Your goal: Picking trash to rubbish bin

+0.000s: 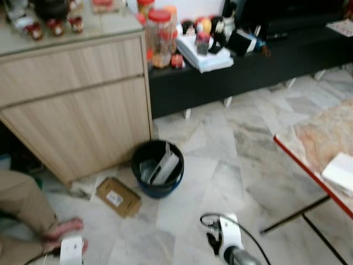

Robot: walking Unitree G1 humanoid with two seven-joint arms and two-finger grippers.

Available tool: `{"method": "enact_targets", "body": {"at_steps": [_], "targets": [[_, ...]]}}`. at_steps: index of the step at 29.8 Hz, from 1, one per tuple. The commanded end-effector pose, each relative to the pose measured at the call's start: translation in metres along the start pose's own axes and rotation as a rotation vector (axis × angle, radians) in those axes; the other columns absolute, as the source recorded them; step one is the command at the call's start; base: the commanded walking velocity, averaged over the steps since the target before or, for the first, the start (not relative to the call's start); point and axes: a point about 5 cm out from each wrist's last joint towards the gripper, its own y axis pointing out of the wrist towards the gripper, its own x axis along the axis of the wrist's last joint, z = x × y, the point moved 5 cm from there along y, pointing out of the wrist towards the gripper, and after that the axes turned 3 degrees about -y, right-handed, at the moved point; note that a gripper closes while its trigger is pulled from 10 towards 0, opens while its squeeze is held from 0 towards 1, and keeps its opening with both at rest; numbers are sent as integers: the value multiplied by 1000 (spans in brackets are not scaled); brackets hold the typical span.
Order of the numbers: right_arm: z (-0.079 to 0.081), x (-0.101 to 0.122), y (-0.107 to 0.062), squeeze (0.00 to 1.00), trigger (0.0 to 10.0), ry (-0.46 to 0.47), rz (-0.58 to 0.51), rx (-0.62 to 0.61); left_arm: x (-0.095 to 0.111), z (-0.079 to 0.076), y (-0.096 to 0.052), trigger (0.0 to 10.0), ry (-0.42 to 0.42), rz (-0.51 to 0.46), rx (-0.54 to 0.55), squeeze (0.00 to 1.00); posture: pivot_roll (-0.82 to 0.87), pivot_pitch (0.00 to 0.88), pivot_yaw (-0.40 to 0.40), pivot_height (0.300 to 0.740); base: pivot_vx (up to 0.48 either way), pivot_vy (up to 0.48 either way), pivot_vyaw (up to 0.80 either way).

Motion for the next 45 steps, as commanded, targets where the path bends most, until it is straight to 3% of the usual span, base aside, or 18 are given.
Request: {"method": "enact_targets", "body": {"at_steps": [1,28,34,37,38,42,45], "targets": [[-8,-6,-2,0,10000,-2,19,-19,-10,-7,-2,10000,-2,35,-13,0,126,154,-34,740,472,0,0],[-6,-6,-2,0,10000,8,11,-12,-6,-7,-1,10000,15,27,-23,0,124,127,-24,740,472,0,155],[-6,-3,-2,0,10000,0,3,-6,22,-17,4,10000,63,-56,-54,0,120,140,-30,740,79,0,0],[-5,1,-1,0,10000,-14,-6,4,52,-44,5,10000,217,-158,-154,0,126,145,-33,740,0,0,0],[-2,5,0,0,10000,-32,-12,22,68,-60,4,10000,266,-213,-209,0,126,149,-36,740,0,0,0],[10,15,3,0,10000,-68,-26,93,98,-86,0,10000,314,-303,-273,0,126,150,-36,740,0,0,0],[19,31,4,0,10000,-79,-70,161,127,-105,-5,10000,278,-371,-327,0,115,151,-39,740,0,0,0]]}}
